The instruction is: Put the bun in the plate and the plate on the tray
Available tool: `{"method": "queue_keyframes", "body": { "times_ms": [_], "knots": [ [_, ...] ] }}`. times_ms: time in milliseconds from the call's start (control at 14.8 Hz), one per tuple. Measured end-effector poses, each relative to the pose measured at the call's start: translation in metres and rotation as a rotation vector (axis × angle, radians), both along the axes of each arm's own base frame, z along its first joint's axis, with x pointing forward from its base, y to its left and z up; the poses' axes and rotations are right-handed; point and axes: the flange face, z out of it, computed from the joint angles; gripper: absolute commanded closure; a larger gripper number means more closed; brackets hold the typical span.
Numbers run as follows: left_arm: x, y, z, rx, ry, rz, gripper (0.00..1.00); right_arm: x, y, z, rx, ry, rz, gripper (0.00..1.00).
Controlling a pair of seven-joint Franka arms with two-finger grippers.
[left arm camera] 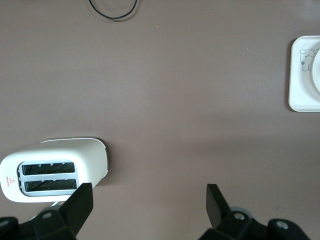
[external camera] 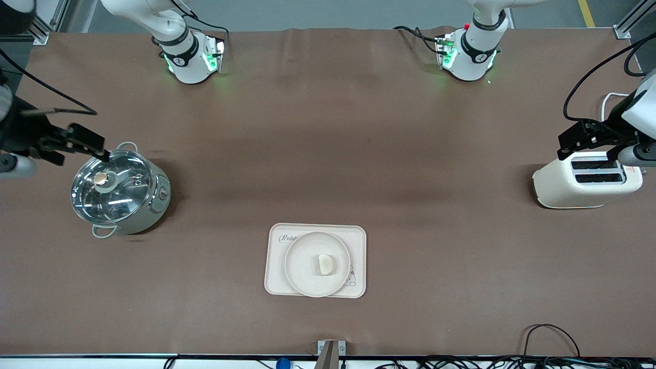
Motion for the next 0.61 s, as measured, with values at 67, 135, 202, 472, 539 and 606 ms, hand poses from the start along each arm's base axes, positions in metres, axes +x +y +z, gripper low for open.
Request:
{"method": "queue_keyframes", "body": {
  "times_ms": [67,135,202,472,539,606],
  "knots": [
    [0.0,0.0,0.0,0.0,0.0,0.0,0.0,-0.007,-0.006,0.004,-0.013,-0.004,0.008,0.0],
    [0.0,0.0,0.0,0.0,0.0,0.0,0.0,-0.014,-0.008,0.008,-0.027,-0.007,0.015,0.0],
    [0.0,0.0,0.0,0.0,0.0,0.0,0.0,-0.02,-0.008,0.012,-0.034,-0.011,0.019,0.0],
    [0.0,0.0,0.0,0.0,-0.001,0.0,0.0,-0.048,-0.019,0.027,-0.031,-0.021,0.009,0.0],
    [0.0,0.0,0.001,0.0,-0.002,0.001,0.0,-0.053,-0.024,0.028,-0.029,-0.02,0.004,0.0],
    [0.0,0.0,0.002,0.0,-0.003,0.001,0.0,-0.058,-0.027,0.029,-0.027,-0.019,0.0,0.0]
  ]
}}
